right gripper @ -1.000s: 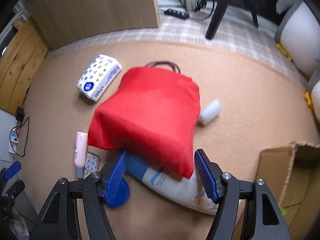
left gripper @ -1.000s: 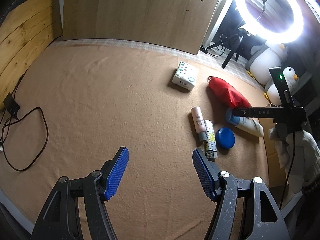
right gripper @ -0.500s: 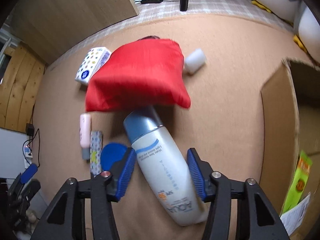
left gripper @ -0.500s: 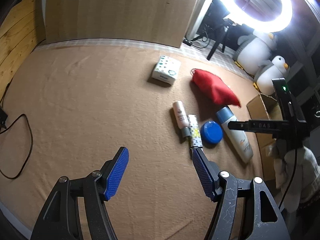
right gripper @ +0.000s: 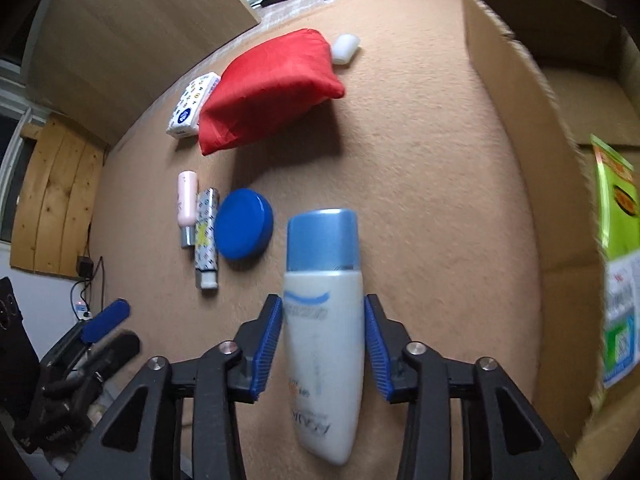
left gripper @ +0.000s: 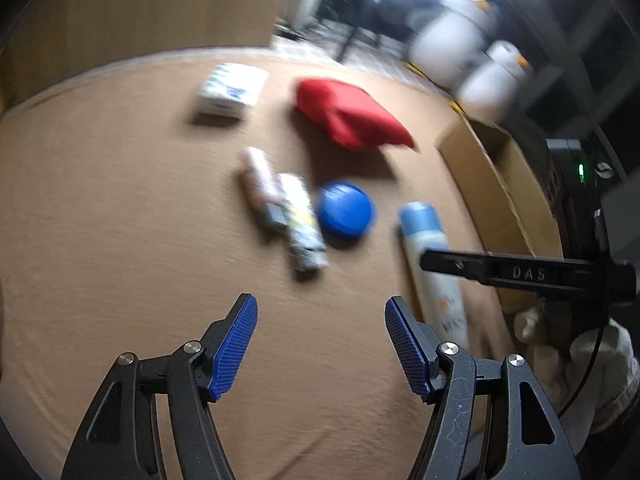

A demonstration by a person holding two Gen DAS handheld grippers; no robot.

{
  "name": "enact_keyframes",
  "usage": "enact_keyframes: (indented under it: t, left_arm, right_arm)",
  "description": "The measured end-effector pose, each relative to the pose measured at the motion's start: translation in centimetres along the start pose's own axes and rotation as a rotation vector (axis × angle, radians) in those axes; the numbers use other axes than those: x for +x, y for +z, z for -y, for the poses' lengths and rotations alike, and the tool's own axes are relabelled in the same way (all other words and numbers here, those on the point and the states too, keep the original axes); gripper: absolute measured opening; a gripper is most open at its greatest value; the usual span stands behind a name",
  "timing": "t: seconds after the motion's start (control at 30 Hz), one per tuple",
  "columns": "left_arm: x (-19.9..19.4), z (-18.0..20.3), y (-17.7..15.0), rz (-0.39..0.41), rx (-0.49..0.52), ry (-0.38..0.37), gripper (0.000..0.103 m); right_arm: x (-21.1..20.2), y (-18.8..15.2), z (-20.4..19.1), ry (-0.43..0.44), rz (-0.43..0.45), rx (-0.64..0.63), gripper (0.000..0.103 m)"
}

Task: Organize objects

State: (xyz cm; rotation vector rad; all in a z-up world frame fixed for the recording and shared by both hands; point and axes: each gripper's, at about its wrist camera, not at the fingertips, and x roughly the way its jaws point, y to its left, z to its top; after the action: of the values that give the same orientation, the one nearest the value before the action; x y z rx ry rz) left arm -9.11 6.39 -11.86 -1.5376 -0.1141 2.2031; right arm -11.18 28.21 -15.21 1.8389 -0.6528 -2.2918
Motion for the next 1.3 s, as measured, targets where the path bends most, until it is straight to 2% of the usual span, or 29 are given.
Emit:
enact_keyframes:
  t: [0.07,0.23,0.43,0.63,0.67,0.73,0.83,0.87,1.07,1.3]
  left_arm:
    - [1.2,1.4,-0.2,-0.028,0.028,-0.048,0.071]
    - [4.2,4.4,-0.3,-0.096,0.066,-0.146,0.071]
    - [6.8,5.9,0.3,-0.147,0.053,-0.203,0.071]
    - [7.8,6.6,0.6,-0.157,0.043,-0.226,0.069]
    - [7.8,6.7,0.7,-0.159,0.044,-0.229,0.066]
    - [8.0,6.9,0.7,-0.166,0.044,-0.233,0.055]
    - [8.2,7.1,0.7,-0.173,0.042,-0.24,0.048]
    - [8.2,7.1,0.7,-0.173,0.043,-0.238,0.048]
    - [8.4,7.4,0.7,-0.169,0.034,-0.229,0.048]
    - [7.1,8.4,1.2,-0.136,0.051,-0.219,0.048]
  right_arm:
    - [-0.6,-0.4,-0.1,-0.005,0.004,-0.014,0.051]
    - [-0.9,-0.1,0.5,0.005,-0.02,-0.017,0.052]
    - [-0.1,0.4,0.5,0.04,-0.06,-0.019,0.053]
    - [0.8,0.6,0.3,0.044,-0.085,-0.035,0.053]
    - [0.8,0.6,0.3,0.043,-0.085,-0.04,0.053]
    - [0.9,0.7,0.1,0.041,-0.089,-0.049,0.053]
    - [1.0,0.7,-0.2,0.047,-0.098,-0.07,0.052]
    - [1.1,0.7,-0.3,0.048,-0.103,-0.075,0.048]
    - [1.0,0.9,-0.5,0.027,-0.099,-0.093,0.046]
    - [-0.7,0.5,-0.9,0.011,-0.053,-0.12,0.042]
